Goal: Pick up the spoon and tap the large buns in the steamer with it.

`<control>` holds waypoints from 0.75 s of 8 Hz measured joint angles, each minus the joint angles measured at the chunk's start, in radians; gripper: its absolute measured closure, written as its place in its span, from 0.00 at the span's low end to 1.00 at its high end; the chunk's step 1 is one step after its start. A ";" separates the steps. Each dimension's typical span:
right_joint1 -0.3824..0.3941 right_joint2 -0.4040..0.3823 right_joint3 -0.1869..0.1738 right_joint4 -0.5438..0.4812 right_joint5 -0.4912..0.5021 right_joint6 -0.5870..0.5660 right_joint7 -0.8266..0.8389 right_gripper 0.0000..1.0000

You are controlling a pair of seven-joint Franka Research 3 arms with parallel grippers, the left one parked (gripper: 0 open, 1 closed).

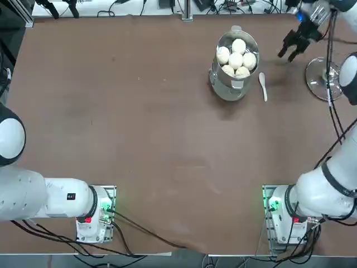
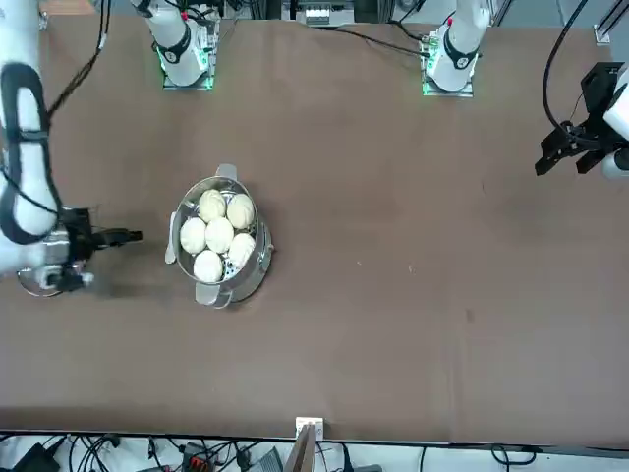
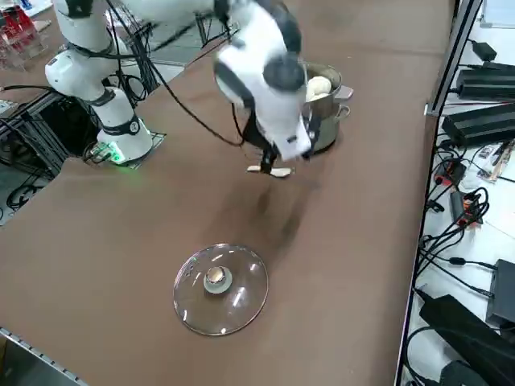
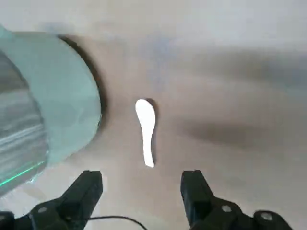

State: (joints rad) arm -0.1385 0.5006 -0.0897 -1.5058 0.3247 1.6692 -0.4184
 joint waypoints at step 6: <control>0.139 -0.301 0.017 0.066 -0.286 -0.061 0.322 0.00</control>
State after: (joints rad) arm 0.0008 0.1993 -0.0728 -1.4398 0.0389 1.6084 -0.0969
